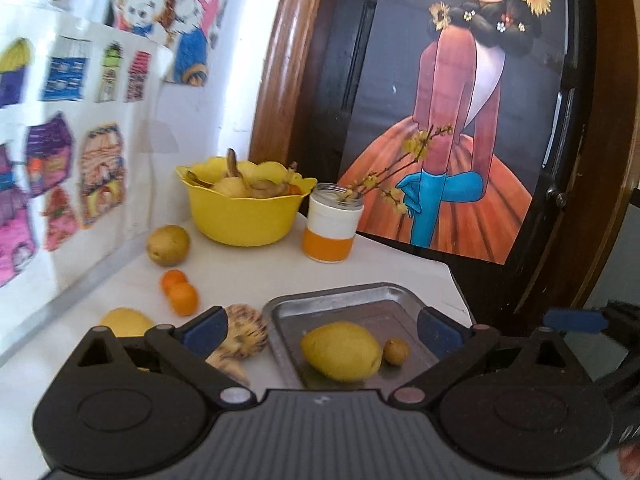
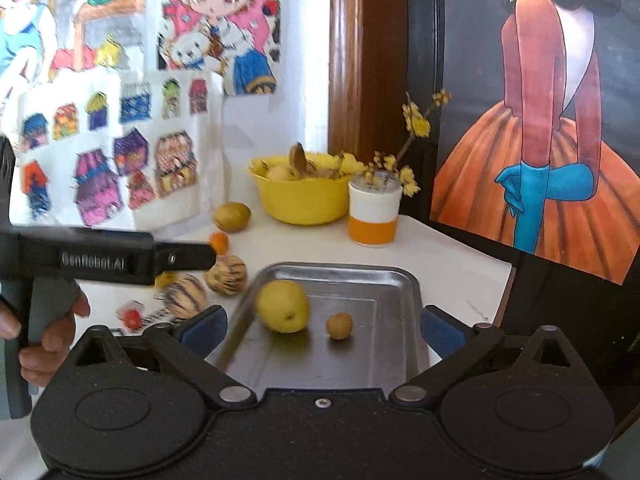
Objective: Organize fruits
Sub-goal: 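Move both open tools back toward the loose fruits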
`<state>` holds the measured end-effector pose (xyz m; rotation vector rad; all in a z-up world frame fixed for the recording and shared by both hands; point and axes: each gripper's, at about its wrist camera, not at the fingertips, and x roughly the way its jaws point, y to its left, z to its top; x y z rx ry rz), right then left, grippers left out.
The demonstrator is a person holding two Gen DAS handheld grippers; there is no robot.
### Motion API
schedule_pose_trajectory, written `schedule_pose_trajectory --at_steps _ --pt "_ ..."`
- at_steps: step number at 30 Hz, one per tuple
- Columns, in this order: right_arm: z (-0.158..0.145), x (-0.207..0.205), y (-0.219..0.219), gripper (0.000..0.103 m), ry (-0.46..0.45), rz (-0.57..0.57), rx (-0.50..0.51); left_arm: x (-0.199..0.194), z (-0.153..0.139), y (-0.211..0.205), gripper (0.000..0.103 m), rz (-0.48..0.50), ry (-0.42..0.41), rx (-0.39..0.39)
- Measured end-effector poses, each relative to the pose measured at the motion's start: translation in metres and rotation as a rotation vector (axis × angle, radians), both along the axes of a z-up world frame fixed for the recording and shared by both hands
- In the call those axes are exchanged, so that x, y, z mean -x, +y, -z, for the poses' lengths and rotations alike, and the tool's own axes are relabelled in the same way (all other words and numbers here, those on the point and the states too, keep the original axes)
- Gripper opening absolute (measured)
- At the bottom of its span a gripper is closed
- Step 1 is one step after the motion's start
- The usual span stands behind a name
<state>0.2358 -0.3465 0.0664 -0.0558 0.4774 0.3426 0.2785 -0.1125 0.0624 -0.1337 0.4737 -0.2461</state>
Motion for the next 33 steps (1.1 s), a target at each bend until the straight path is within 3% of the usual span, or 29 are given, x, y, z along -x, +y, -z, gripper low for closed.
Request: schedule_pose_trajectory --at_steps 12,19,25,33 --pt "-0.011 0.083 0.051 0.102 -0.009 -0.05 0.037 0.087 -0.002 0.06 0.103 -0.053 -0.023 -0.013" --pt "0.001 0.116 0.092 0.102 0.074 -0.145 0.04 0.125 0.014 0.088 0.103 -0.073 0.017 -0.076" --pt "0.018 0.125 0.125 0.102 0.137 -0.206 0.074 0.143 0.038 0.114 0.103 -0.1 0.092 -0.133" --pt "0.048 0.115 0.144 0.102 0.261 -0.2 0.06 0.151 0.057 0.142 0.103 -0.128 0.154 -0.156"
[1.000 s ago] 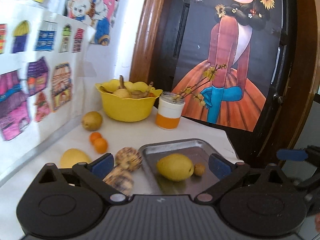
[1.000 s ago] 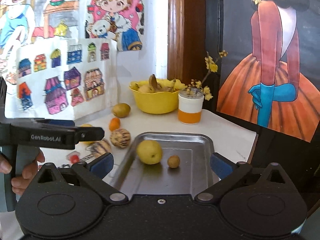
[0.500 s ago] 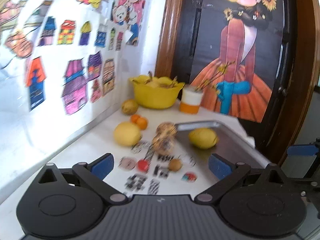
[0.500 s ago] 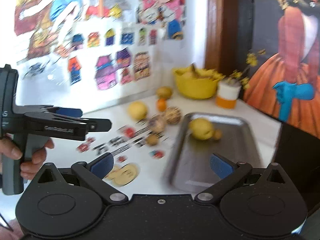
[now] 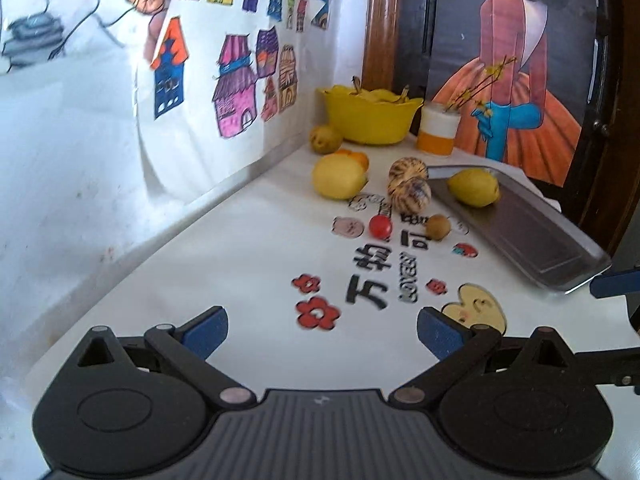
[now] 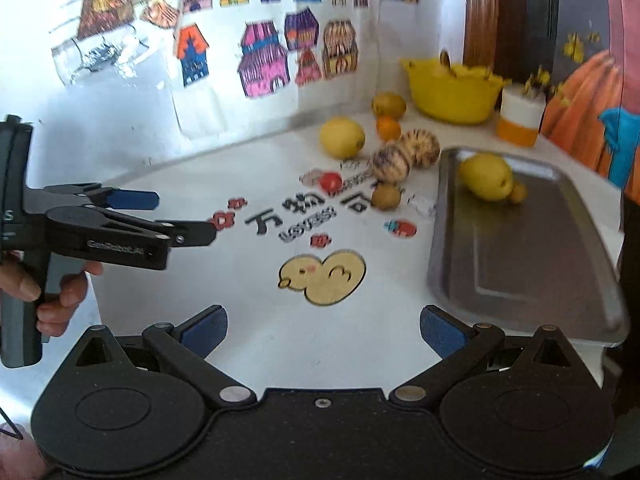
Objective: Organize fruits
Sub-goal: 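Move both open tools back toward the loose fruits, then grasp the red cherry tomato with the left tool while the right tool grasps another small brown fruit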
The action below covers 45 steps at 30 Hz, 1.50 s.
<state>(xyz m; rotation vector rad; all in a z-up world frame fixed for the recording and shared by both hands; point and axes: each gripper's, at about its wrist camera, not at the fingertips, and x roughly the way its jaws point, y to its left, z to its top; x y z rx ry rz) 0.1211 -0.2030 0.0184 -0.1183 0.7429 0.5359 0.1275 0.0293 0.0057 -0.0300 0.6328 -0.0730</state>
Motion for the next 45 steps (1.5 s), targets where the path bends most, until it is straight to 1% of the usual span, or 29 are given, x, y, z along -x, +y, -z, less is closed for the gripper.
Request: schedule_pose_trajectory --at_steps 3,8,15,17,25,29,31,35,41,43,45 --pt "0.007 -0.005 0.003 0.102 0.022 0.008 -0.007 0.0 0.003 0.004 0.103 0.003 0.009 -0.003" --pt "0.013 -0.016 0.006 0.102 0.026 0.016 -0.006 -0.009 0.005 0.005 0.103 0.016 0.02 -0.003" --pt "0.023 -0.04 0.005 0.102 0.027 0.019 0.004 -0.032 0.006 -0.001 0.103 0.03 0.031 -0.02" --pt "0.025 -0.048 0.003 0.102 0.033 0.023 -0.008 -0.04 0.007 -0.003 0.103 0.033 0.036 -0.025" --pt "0.026 -0.077 -0.001 0.102 -0.011 -0.001 -0.011 -0.075 0.011 -0.017 0.103 0.05 0.051 -0.052" --pt "0.026 -0.091 0.002 0.102 -0.08 -0.027 0.039 -0.093 0.014 -0.023 0.103 0.058 0.063 -0.047" --pt "0.025 -0.099 0.001 0.098 -0.107 -0.04 0.05 -0.103 0.016 -0.026 0.103 0.063 0.072 -0.039" --pt "0.025 -0.119 0.0 0.092 -0.12 -0.052 0.05 -0.12 0.019 -0.034 0.103 0.072 0.077 -0.03" --pt "0.028 -0.139 0.006 0.077 -0.142 -0.083 0.085 -0.137 0.02 -0.04 0.102 0.096 0.065 -0.015" --pt "0.03 -0.143 0.009 0.07 -0.138 -0.098 0.093 -0.14 0.019 -0.04 0.098 0.106 0.061 -0.01" --pt "0.032 -0.146 0.012 0.064 -0.132 -0.11 0.095 -0.142 0.02 -0.04 0.092 0.115 0.063 -0.006"
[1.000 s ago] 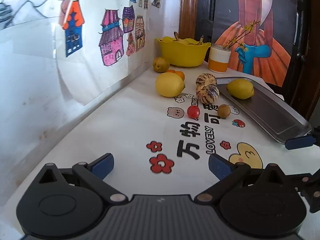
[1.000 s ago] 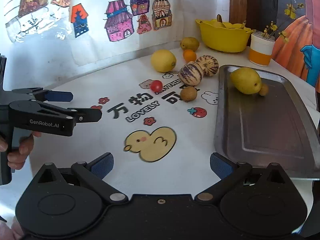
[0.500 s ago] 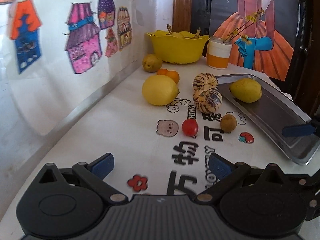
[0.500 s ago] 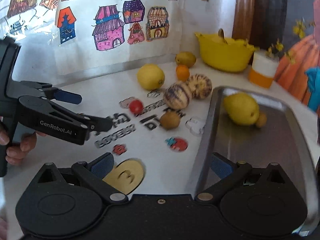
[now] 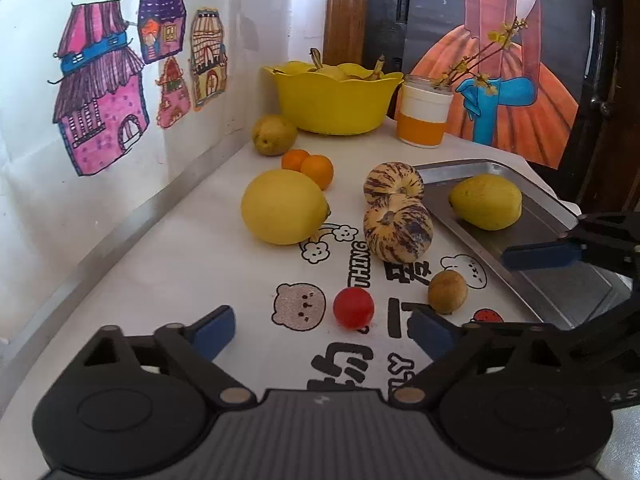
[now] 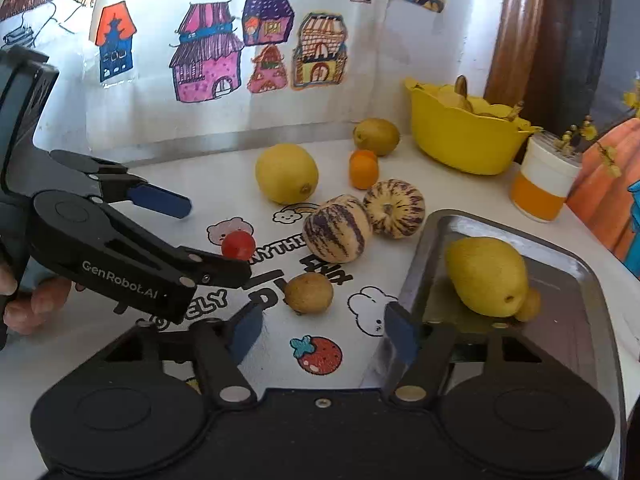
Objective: Organize fruits
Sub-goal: 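Grasp the red cherry tomato with the left tool while the right tool grasps another small brown fruit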
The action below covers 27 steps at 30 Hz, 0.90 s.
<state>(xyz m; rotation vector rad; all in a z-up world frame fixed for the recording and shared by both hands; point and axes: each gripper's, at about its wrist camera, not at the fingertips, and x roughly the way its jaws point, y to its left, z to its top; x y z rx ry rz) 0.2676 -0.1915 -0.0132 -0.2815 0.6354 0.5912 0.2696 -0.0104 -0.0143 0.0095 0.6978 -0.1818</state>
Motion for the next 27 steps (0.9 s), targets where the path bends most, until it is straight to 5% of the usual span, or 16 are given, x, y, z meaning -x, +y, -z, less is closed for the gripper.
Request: schedule_pose_trajectory --at_steps 10,20,27 --pt "0.006 -0.011 0.007 0.052 0.021 -0.012 -0.001 -0.004 0.002 -0.001 0.073 0.036 -0.01 0.019" --pt "0.008 -0.018 0.008 0.036 0.051 -0.017 -0.05 -0.006 0.0 0.001 0.037 0.057 0.0 0.057" --pt "0.008 -0.018 0.006 0.032 0.055 -0.017 -0.073 -0.008 0.0 0.004 0.026 0.057 0.021 0.104"
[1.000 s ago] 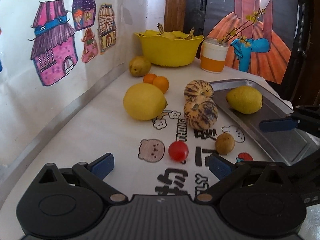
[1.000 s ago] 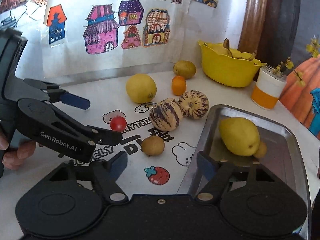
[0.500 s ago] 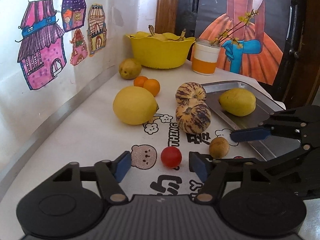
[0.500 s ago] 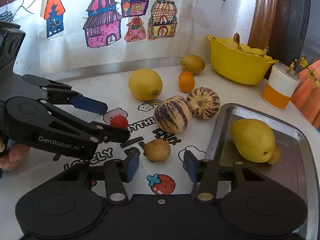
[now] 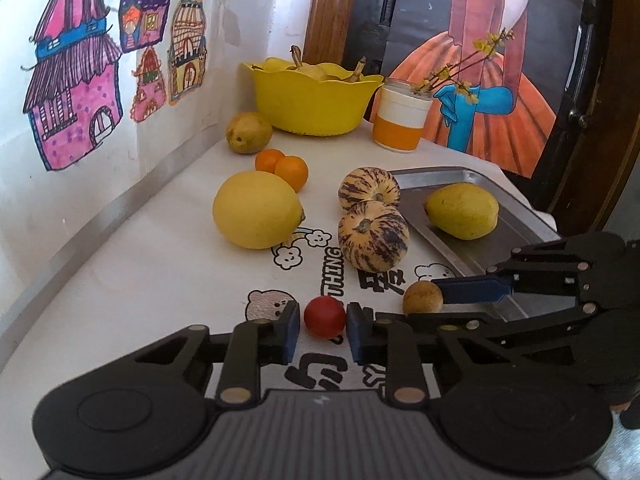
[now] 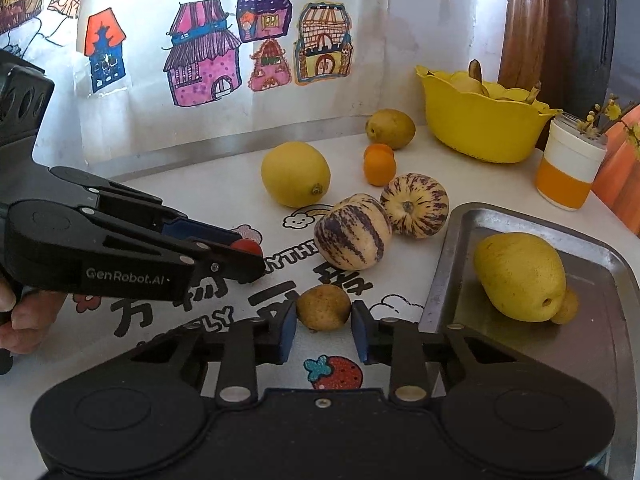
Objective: Organize fruits
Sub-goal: 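Grasp the red cherry tomato with the left tool while the right tool grasps another small brown fruit, then drop the tomato onto the tray with the left tool while the right tool releases its fruit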
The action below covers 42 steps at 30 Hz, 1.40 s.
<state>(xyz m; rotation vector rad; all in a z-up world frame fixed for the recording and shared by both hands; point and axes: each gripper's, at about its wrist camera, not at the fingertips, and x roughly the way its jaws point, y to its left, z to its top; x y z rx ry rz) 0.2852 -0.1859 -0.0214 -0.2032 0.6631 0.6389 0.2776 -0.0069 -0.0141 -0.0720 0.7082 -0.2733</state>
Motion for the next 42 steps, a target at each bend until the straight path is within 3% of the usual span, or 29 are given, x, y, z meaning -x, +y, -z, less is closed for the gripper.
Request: schedule_pose_trajectory --at_steps 13,29,42 --pt "-0.017 0.015 -0.035 0.032 -0.034 0.054 -0.115 -0.003 -0.008 -0.008 0.024 -0.032 0.042 0.106" --pt "-0.005 0.026 -0.12 0.032 -0.072 0.245 -0.094 -0.027 -0.022 -0.104 0.024 0.116 0.031 0.152" --pt "0.013 0.03 -0.148 0.032 -0.043 0.292 -0.102 -0.04 -0.002 -0.141 0.024 0.149 0.08 0.108"
